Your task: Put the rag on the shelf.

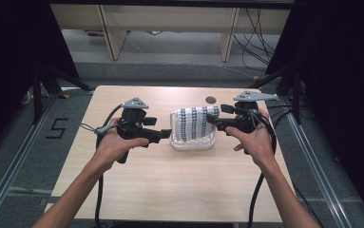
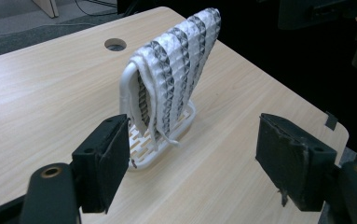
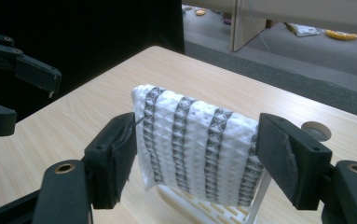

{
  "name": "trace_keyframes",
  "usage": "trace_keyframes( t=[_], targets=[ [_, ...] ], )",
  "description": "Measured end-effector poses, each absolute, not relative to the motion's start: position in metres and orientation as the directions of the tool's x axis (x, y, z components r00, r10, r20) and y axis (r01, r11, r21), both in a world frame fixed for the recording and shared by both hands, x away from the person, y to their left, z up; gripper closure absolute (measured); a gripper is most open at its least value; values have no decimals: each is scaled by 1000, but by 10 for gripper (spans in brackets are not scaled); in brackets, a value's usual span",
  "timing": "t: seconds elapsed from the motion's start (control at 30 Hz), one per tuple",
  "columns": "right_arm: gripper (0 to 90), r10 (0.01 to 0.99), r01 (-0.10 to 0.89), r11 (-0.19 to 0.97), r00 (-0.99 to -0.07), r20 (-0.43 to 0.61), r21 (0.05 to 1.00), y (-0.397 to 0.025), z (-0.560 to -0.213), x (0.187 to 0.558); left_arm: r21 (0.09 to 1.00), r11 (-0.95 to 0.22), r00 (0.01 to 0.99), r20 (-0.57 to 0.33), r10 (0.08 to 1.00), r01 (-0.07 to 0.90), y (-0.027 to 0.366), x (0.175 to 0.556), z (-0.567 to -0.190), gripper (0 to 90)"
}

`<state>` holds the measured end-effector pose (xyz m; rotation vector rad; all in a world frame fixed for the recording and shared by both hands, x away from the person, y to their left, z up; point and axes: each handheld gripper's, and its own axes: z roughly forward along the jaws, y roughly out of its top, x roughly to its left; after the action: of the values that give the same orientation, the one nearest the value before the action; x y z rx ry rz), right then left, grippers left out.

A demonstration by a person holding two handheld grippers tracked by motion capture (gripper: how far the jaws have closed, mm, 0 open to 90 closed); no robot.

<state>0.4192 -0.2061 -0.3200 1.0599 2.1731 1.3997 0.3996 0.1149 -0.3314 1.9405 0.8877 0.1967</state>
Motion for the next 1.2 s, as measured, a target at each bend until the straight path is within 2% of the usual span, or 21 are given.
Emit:
trace_keyframes(
  t=[0.03, 0.27, 0.8, 0.87, 1.0, 1.07, 1.1, 1.2],
  targets=[
    [306, 741, 423, 224, -659, 128, 878, -205, -320, 417, 820, -279, 725, -219, 653, 499, 116, 399, -332, 251],
    [305, 731, 412, 226, -671, 126, 883, -208, -325, 414, 824, -289, 728, -200, 656, 487, 121, 391, -339, 247],
    [293, 723, 428, 224, -676, 145, 876, -219, -345, 398, 823, -285, 735, -216, 643, 491, 133, 375, -363, 241],
    [290, 728, 446, 202, -664, 171, 872, -218, -347, 395, 822, -287, 738, -218, 638, 491, 135, 374, -365, 240],
    [287, 726, 426, 230, -674, 137, 875, -219, -352, 391, 825, -288, 732, -206, 649, 487, 137, 369, -370, 237],
    [285, 731, 450, 221, -664, 159, 865, -219, -352, 389, 825, -291, 733, -200, 650, 484, 138, 368, -371, 237],
    [284, 717, 424, 235, -683, 138, 875, -219, -354, 390, 826, -288, 732, -203, 651, 485, 138, 367, -373, 236],
    [284, 714, 425, 235, -685, 141, 874, -218, -358, 388, 827, -293, 738, -201, 644, 480, 139, 365, -378, 235]
  ],
)
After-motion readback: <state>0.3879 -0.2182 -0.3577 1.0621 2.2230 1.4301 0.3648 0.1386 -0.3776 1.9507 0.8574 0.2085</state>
